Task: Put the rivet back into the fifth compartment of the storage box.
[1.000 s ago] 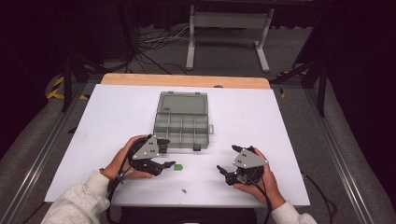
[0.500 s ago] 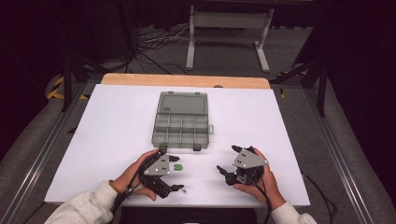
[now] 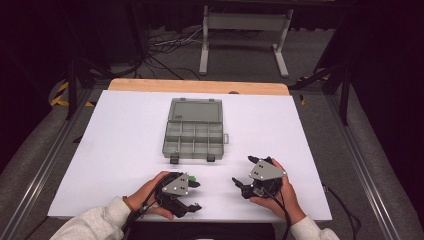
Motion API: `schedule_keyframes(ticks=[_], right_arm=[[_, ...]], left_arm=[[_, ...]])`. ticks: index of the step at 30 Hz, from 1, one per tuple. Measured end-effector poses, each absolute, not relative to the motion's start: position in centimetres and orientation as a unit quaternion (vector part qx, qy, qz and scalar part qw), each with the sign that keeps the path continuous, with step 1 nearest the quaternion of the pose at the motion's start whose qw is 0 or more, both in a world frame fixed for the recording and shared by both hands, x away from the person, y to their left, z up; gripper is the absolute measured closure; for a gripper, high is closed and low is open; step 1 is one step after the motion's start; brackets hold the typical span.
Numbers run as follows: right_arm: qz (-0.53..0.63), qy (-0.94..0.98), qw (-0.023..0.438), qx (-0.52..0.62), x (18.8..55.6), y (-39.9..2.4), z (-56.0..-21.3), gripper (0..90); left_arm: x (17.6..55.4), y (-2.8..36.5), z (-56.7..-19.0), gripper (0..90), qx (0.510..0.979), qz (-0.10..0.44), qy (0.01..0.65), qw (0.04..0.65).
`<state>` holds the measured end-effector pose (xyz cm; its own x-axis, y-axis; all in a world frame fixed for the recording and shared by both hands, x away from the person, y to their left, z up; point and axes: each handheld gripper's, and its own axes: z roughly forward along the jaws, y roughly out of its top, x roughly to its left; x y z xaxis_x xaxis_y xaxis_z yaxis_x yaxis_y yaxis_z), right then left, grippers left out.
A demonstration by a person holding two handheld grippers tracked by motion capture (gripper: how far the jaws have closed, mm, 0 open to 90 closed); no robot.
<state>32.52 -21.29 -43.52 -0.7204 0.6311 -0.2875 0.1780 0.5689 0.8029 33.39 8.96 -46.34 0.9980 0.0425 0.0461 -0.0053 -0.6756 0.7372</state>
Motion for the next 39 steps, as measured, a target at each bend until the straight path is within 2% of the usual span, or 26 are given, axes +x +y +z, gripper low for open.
schedule_keyframes(ticks=[4,6,11,17,21,39], right_arm=[[0.397,0.838,0.285,0.243,32.5,-21.3,-43.5,15.7],[0.397,0.838,0.285,0.243,32.5,-21.3,-43.5,15.8],[0.396,0.838,0.285,0.243,32.6,-21.3,-43.6,15.7],[0.394,0.839,0.286,0.242,32.6,-21.3,-43.6,15.7],[0.395,0.840,0.285,0.240,32.5,-21.3,-43.6,15.7],[0.392,0.837,0.293,0.247,32.6,-21.4,-43.5,15.7]], left_arm=[[33.5,8.7,-46.7,42.6,0.917,0.020,0.009,0.399],[33.5,8.7,-46.6,44.5,0.917,0.020,0.007,0.398],[33.5,8.7,-46.5,64.6,0.918,0.003,-0.018,0.395],[33.7,8.7,-46.5,79.9,0.918,0.008,-0.014,0.396],[33.7,8.7,-46.5,82.6,0.919,0.013,-0.014,0.394],[34.5,9.8,-45.8,83.2,0.912,0.054,0.006,0.406]])
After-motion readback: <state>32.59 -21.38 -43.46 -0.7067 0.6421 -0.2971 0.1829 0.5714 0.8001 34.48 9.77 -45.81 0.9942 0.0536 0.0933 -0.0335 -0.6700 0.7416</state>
